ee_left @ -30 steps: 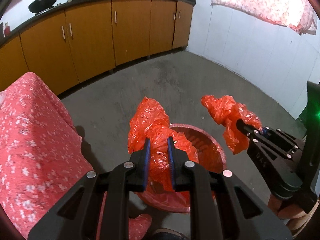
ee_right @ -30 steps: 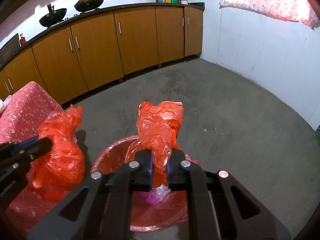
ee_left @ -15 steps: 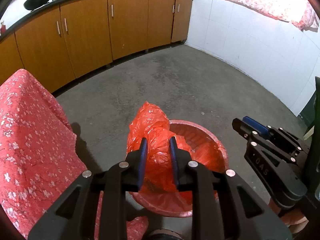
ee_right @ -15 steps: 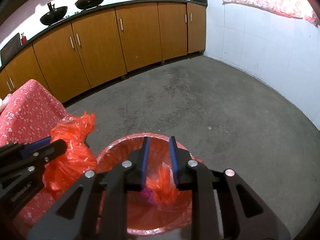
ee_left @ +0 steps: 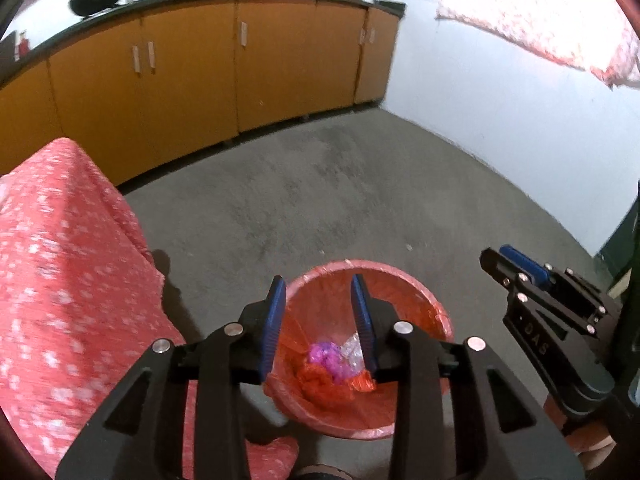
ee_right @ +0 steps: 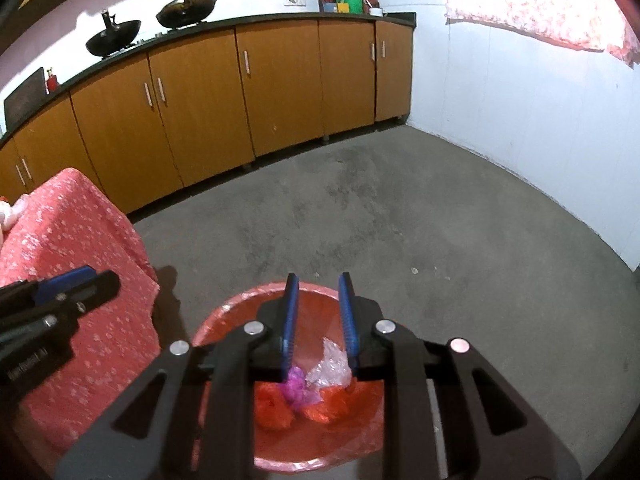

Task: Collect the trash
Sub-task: 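Grasp a red bag with the left gripper while the right gripper grasps the white-green bag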

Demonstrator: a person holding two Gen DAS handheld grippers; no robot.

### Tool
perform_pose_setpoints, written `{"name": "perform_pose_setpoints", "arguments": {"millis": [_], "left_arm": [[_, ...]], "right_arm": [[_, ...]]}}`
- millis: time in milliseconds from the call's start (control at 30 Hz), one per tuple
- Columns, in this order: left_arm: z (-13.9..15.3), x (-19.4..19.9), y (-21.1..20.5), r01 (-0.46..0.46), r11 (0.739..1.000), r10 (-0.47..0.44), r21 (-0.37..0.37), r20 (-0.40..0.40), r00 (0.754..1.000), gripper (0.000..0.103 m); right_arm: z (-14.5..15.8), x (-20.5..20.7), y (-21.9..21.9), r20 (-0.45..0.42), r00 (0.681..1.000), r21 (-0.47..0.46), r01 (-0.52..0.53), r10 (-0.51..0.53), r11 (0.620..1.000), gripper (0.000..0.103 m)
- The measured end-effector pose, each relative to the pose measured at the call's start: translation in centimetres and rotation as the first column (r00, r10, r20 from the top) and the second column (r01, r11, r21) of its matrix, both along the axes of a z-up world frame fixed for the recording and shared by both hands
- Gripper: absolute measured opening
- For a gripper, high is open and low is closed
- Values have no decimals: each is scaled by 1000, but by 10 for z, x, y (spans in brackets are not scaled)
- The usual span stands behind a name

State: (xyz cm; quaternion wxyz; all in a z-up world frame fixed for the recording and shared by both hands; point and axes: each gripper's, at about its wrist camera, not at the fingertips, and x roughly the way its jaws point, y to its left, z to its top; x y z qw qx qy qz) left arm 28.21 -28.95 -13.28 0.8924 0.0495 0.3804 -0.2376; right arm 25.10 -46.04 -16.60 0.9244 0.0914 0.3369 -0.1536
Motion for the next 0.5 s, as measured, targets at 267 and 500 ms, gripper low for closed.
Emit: {"name": "perform_pose_setpoints", "arguments": {"millis": [267, 500], "left_arm": [[49, -5, 87, -147, 987, 151, -58, 72, 986, 35], [72, -19, 193, -325, 943, 333, -72, 146, 932, 39]], "right_arm": [[46, 10, 52, 78, 991, -1, -108, 108, 994, 24], [81, 30, 137, 126, 954, 4, -275, 272, 962, 25]]}}
